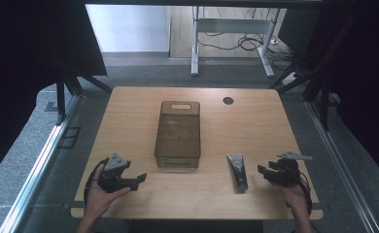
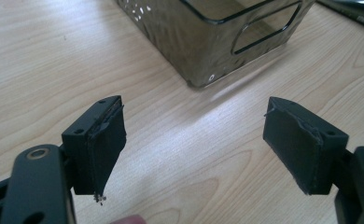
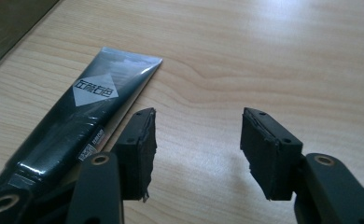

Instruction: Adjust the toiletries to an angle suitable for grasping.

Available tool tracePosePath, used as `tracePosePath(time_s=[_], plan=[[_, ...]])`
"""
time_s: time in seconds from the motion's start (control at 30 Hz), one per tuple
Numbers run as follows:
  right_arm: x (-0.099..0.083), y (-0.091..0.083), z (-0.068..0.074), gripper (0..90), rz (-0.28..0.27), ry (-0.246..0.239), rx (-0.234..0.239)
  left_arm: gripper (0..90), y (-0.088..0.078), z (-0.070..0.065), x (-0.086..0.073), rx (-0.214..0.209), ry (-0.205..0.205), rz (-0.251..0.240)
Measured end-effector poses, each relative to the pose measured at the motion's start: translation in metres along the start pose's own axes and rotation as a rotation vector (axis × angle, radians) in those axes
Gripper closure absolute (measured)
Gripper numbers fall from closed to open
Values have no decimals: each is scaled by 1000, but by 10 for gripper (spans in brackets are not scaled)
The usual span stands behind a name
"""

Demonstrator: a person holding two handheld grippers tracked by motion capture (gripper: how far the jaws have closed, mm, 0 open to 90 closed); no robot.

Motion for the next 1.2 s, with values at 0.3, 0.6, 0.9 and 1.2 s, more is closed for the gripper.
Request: tracePosePath(time_s=[0.3, 0.6, 0.9, 1.2], plan=[[4, -6, 9, 599, 115, -59, 57, 213, -4, -3, 4, 0, 8, -17], [12, -17, 17, 703, 262, -182, 62, 210, -1, 5, 1, 0, -7, -15], [16, -16, 30, 872, 376, -258, 127, 210, 1, 4, 1, 1, -5, -8], [1, -21, 45, 900, 471, -340, 164, 210, -1, 4, 1, 2, -11, -9]])
Point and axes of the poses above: each handheld gripper's, and its own axes: y roughly forward along the jaws, x roughly out of its top, z roughly to its left, the point moved 9 cm from there along y, roughly forward along the jaws, and after that the axes turned 6 degrees about -z, right-handed, at the moved point
